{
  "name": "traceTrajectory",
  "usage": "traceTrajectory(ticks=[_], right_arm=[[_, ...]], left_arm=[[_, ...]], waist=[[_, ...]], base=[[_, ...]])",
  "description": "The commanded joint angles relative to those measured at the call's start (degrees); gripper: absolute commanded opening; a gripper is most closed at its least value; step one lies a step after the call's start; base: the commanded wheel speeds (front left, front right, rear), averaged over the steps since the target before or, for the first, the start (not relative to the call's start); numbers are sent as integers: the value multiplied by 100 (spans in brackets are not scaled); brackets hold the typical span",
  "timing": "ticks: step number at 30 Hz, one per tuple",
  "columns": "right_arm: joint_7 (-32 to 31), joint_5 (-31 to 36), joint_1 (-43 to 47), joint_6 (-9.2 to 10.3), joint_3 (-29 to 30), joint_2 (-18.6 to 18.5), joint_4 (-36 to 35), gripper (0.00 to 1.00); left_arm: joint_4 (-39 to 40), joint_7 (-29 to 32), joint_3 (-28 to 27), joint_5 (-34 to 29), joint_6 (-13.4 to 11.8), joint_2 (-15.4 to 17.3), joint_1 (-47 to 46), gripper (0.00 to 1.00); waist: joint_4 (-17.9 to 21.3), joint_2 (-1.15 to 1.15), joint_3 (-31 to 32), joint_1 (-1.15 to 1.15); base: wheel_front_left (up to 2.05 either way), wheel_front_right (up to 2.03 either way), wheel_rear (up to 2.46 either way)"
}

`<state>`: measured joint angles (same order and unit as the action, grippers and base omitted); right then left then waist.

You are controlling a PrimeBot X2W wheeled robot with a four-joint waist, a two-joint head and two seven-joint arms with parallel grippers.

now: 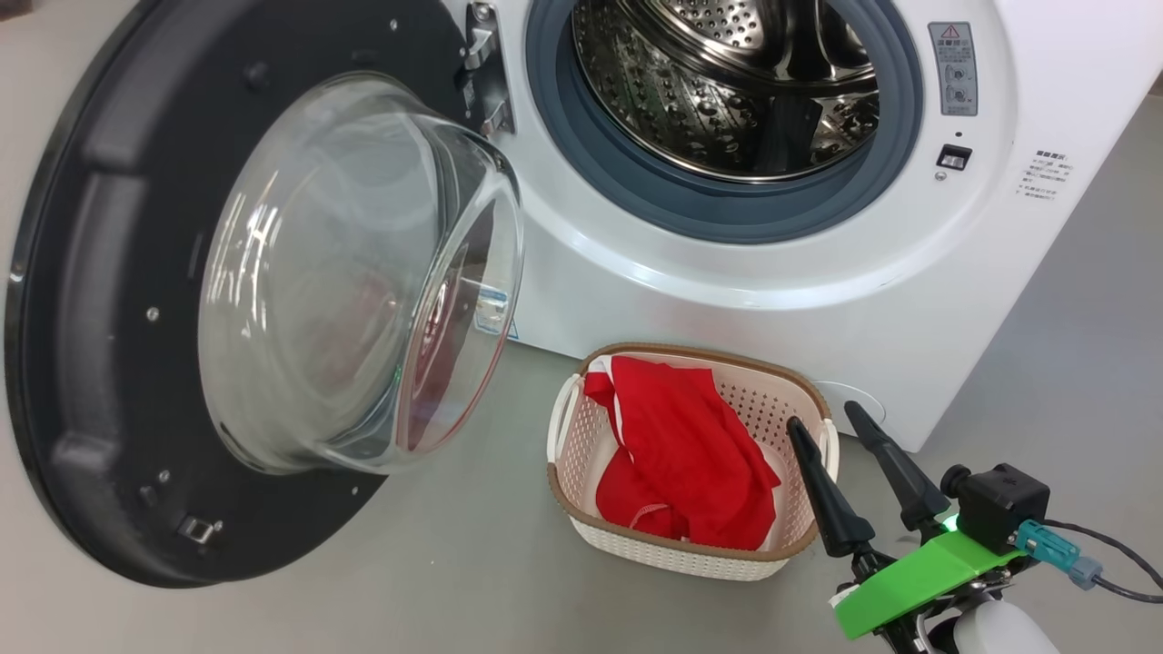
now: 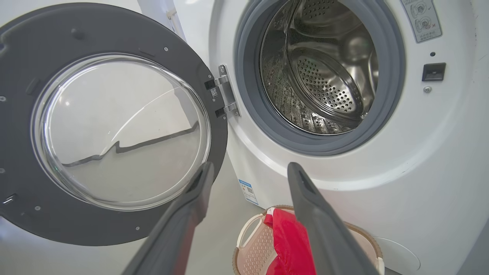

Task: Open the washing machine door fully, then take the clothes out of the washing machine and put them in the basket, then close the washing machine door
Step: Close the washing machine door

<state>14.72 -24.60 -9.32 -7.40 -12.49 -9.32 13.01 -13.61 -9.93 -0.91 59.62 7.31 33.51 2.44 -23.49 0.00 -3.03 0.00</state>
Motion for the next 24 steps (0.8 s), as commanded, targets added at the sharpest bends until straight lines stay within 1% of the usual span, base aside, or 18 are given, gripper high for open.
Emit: traceTrajectory(ticks=[1, 5, 10, 13, 15, 19, 24], right_arm=[[28, 66, -112, -9, -127, -20, -170, 100], [28, 81, -96, -9, -135, -26, -167, 100], [28, 80, -74, -9, -118, -33, -178, 100], [28, 75, -57, -9, -115, -36, -181, 100], [28, 77, -46, -9, -108, -32, -188, 100], [28, 71, -22, -9, -114, -18, -199, 100], [28, 70, -10, -9, -113, -16, -198, 100]], left_arm=[[12, -133, -184, -99, 17, 228, -108, 100], [-137, -355, -152, -225, 17, 49, -75, 100], [-139, -455, -156, -410, 17, -94, -31, 100], [-106, -486, -179, -672, 16, -174, 4, 100], [-28, -497, -184, -927, -58, -230, 36, 100], [134, -504, -304, -1237, -155, -430, 92, 100], [231, -506, -438, -1483, -152, -604, 166, 100]], waist=[[-15, 0, 1, 0], [-49, 0, 20, 0], [-93, 0, 46, 0], [-120, 0, 67, 0], [-137, 0, 82, 0], [-146, 0, 105, 0], [-149, 0, 108, 0]], base=[[0, 0, 0], [0, 0, 0], [0, 0, 0], [0, 0, 0], [0, 0, 0], [0, 0, 0], [0, 0, 0]])
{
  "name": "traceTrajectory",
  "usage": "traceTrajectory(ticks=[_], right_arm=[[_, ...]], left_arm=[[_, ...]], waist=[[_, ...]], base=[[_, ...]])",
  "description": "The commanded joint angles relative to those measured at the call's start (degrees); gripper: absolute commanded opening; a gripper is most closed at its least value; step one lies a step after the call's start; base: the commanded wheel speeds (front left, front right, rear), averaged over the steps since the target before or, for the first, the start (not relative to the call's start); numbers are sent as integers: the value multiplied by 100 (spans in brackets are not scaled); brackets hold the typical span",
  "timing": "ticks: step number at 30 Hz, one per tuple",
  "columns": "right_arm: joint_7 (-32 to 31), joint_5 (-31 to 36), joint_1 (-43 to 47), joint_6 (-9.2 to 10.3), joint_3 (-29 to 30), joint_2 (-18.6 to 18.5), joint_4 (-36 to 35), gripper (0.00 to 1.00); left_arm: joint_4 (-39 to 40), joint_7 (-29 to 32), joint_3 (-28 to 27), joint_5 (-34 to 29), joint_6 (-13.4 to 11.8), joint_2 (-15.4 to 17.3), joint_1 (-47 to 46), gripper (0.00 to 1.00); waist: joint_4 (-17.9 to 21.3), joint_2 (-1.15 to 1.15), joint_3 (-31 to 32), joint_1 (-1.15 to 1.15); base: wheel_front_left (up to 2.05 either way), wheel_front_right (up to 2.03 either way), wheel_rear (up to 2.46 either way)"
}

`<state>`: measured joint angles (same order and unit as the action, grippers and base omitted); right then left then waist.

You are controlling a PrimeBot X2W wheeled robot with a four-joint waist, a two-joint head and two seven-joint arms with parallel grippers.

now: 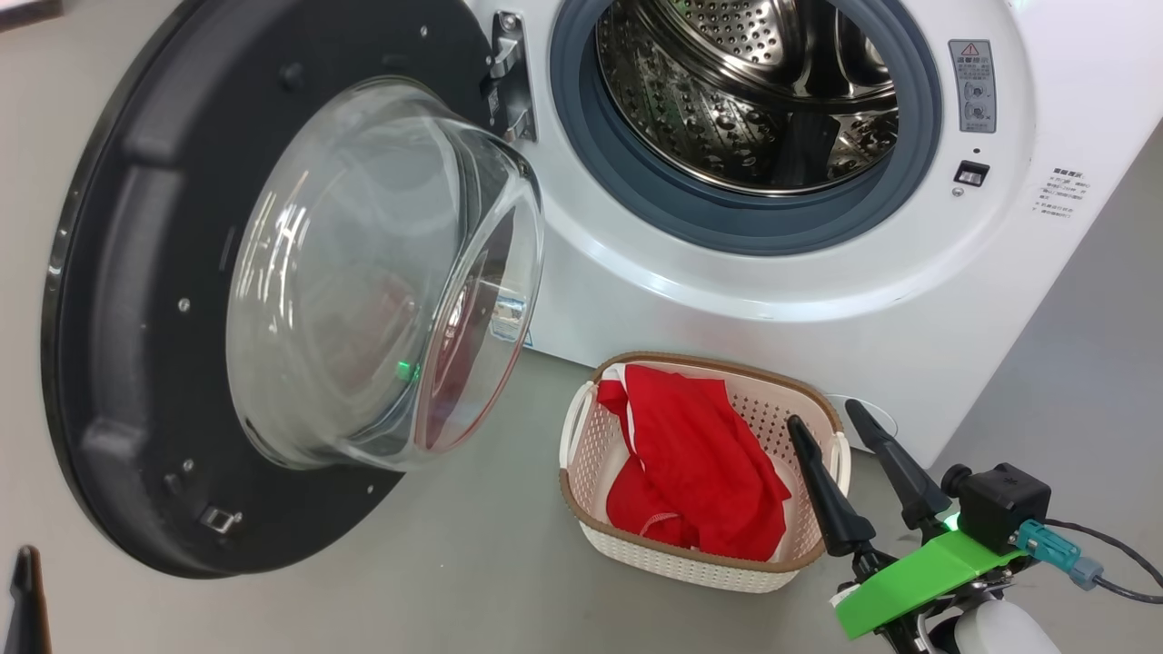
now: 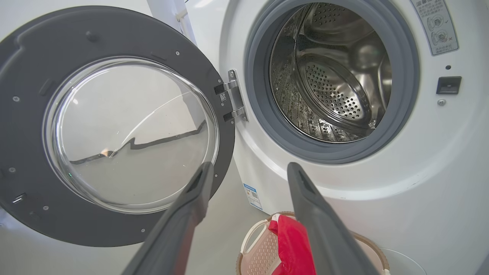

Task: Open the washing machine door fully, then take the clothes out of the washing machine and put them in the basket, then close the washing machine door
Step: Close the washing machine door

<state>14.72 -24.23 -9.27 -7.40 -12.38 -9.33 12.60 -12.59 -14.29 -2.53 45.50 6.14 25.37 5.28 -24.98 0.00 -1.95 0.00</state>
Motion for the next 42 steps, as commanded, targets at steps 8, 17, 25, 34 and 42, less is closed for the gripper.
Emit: traceTrajectory(ticks=[8, 17, 25, 34, 42], right_arm=[[28, 21, -9, -9, -128, -16, -145, 100], [28, 7, -8, -9, -142, -14, -145, 100], [28, 11, 1, -9, -146, -4, -136, 100], [28, 20, 14, -9, -158, 10, -157, 100], [28, 48, -56, -9, -384, -37, -161, 100]], left_arm=[[159, -70, -376, -263, -7, 114, -68, 100], [253, -71, -406, -389, -9, 108, -31, 100], [502, 22, -416, -421, -20, 276, -65, 100], [1033, 368, -397, -426, -49, 565, -11, 100], [1547, 730, -507, -259, -95, 818, -54, 100]], waist=[[6, 0, 19, 0], [34, 0, 32, 0], [52, 0, 37, 0], [114, 0, 11, 0], [85, 0, -18, 0]], base=[[0, 0, 0], [0, 0, 0], [0, 0, 0], [0, 0, 0], [0, 0, 0]])
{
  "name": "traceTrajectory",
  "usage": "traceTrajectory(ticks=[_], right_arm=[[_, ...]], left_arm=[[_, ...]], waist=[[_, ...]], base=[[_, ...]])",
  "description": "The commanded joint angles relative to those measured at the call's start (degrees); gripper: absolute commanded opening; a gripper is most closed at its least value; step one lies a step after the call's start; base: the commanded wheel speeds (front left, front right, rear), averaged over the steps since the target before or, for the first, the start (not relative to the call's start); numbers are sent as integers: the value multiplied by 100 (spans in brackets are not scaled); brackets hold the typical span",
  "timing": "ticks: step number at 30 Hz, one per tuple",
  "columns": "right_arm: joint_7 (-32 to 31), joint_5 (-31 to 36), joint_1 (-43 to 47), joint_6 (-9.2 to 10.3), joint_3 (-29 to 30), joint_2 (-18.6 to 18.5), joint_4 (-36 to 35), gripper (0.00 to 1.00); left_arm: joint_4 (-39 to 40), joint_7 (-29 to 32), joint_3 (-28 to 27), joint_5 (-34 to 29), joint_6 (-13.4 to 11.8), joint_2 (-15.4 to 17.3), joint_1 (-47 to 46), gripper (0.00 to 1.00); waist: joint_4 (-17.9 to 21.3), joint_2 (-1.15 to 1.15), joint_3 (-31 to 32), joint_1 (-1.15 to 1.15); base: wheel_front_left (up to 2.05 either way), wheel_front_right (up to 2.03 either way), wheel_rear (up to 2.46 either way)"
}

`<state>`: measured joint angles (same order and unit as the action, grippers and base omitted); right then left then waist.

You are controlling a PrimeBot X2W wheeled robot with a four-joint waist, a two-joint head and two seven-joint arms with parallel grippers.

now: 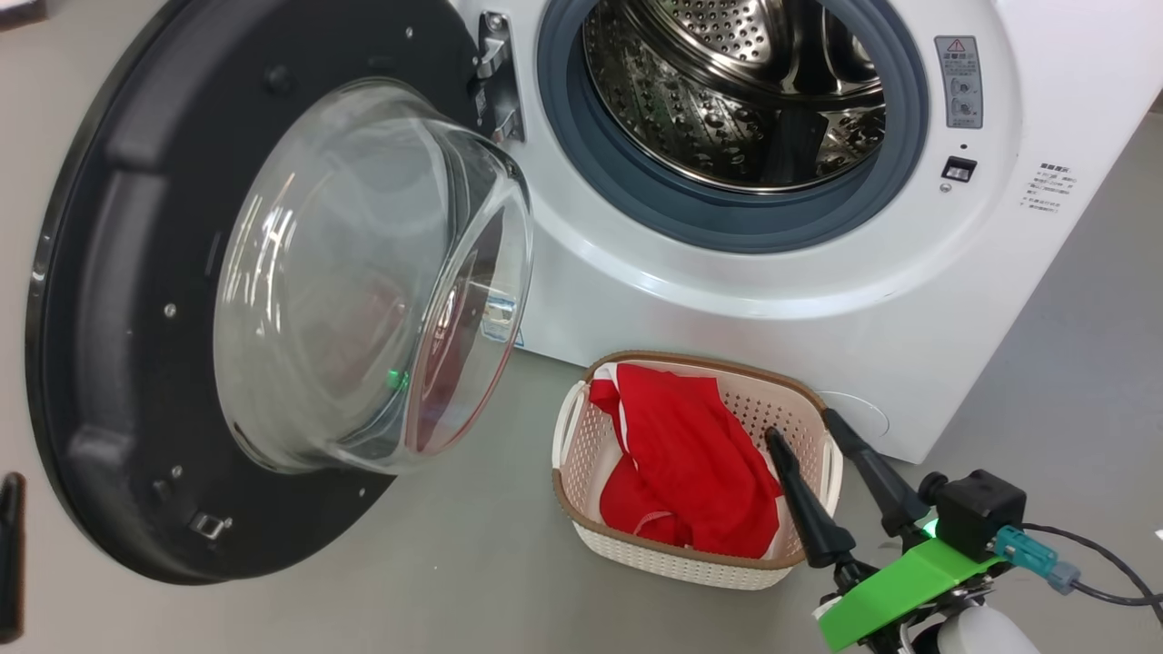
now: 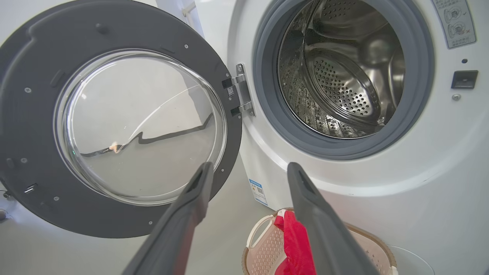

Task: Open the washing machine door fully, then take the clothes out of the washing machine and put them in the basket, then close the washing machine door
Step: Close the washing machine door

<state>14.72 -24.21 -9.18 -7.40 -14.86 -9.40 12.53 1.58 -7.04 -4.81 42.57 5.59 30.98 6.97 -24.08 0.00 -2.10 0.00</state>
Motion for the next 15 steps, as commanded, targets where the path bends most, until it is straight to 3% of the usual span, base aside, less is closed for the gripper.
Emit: traceTrajectory(ticks=[1, 15], right_arm=[[28, 41, -84, -9, -166, -28, -153, 100], [28, 53, -298, -9, -863, -12, -190, 100]], left_arm=[[159, 40, -296, 57, -43, 287, -247, 100], [-146, 590, -333, 632, 89, 833, -1101, 100]], waist=[[-16, 0, -9, 0], [-124, 0, -118, 0]], base=[[0, 0, 0], [0, 0, 0]])
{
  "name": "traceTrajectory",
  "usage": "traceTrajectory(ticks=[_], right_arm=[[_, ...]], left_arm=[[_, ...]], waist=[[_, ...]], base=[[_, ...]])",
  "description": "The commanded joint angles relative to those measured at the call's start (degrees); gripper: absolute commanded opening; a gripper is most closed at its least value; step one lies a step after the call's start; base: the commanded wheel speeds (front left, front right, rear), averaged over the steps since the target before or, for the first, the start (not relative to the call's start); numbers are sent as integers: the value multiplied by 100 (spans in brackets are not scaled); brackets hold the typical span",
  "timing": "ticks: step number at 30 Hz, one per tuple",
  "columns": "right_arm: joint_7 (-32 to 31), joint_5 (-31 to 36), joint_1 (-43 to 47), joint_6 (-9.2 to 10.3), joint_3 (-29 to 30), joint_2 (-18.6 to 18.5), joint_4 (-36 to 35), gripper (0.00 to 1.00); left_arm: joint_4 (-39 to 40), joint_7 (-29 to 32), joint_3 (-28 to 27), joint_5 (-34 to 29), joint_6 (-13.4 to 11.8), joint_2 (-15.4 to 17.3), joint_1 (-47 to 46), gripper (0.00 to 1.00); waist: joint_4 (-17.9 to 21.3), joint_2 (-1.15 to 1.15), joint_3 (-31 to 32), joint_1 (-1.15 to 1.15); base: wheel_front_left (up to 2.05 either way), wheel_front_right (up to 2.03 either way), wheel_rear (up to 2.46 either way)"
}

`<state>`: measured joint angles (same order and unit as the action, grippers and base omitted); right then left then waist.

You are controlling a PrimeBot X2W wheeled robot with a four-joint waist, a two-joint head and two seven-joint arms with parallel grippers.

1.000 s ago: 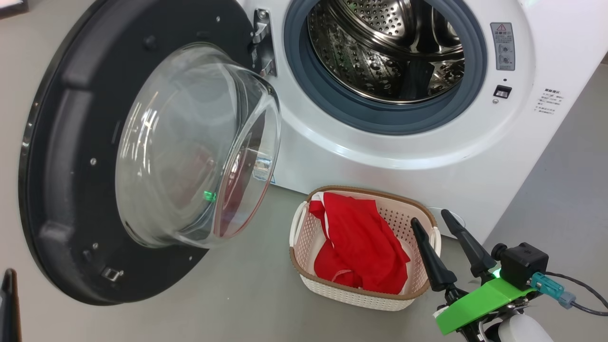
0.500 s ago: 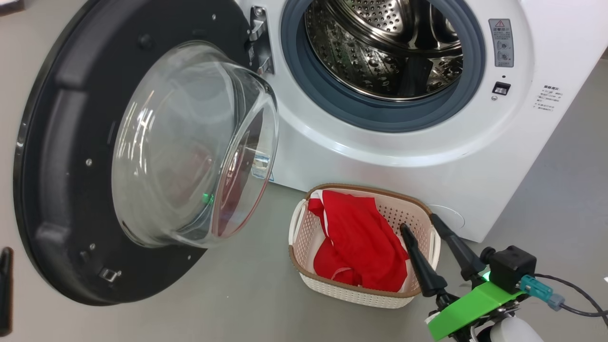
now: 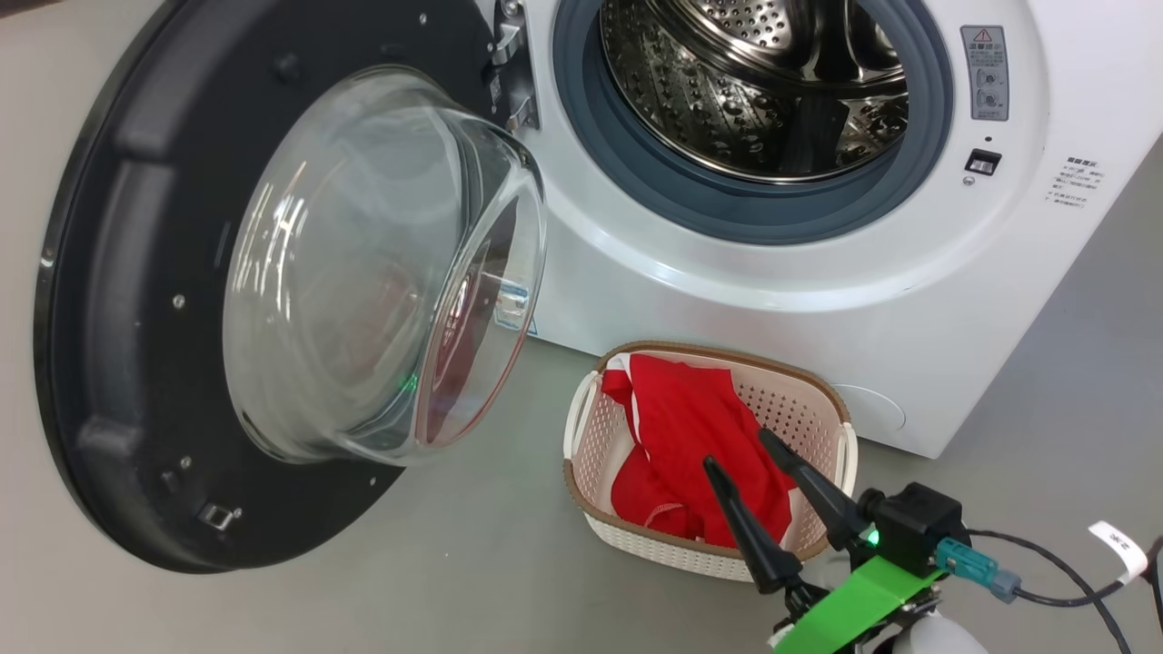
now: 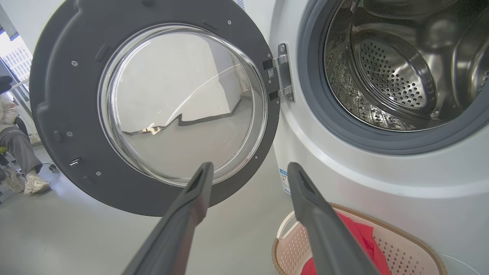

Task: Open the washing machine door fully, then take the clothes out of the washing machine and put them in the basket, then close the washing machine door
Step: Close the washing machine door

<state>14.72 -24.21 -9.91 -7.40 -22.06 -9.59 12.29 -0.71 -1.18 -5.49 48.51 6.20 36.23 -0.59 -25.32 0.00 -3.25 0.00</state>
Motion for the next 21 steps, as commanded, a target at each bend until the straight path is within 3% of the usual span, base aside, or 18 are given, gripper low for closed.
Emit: traceTrajectory(ticks=[1, 14, 16, 17, 18, 19, 20, 21], right_arm=[[28, 55, -233, -9, -160, 11, -176, 100], [28, 88, -293, -9, -440, 19, -374, 100], [28, 89, -298, -9, -444, 21, -379, 100], [28, 92, -304, -9, -448, 25, -382, 100], [28, 96, -312, -9, -454, 30, -384, 100], [28, 99, -321, -9, -463, 34, -384, 100], [28, 102, -331, -9, -472, 37, -383, 100], [28, 105, -342, -9, -482, 40, -385, 100]], left_arm=[[-3, 65, -241, 126, 42, 340, -445, 100], [-1341, 1101, 51, 1614, 125, 735, -1704, 100], [-1418, 1221, 87, 1786, 126, 738, -1788, 95], [-1527, 1327, 101, 1945, 126, 741, -1880, 78], [-1633, 1438, 122, 2090, 126, 750, -1971, 48], [-1745, 1546, 133, 2241, 127, 751, -2063, 36], [-1860, 1646, 142, 2367, 127, 763, -2153, 0], [-1976, 1743, 153, 2469, 127, 783, -2232, 0]], waist=[[2, 0, -9, 0], [205, 0, -140, 0], [216, 0, -148, 0], [228, 0, -156, 0], [241, 0, -164, 0], [256, 0, -171, 0], [271, 0, -180, 0], [286, 0, -190, 0]], base=[[0, 0, 0], [0, 0, 0], [0, 0, 0], [0, 0, 0], [0, 0, 0], [0, 0, 0], [0, 0, 0], [0, 0, 0]])
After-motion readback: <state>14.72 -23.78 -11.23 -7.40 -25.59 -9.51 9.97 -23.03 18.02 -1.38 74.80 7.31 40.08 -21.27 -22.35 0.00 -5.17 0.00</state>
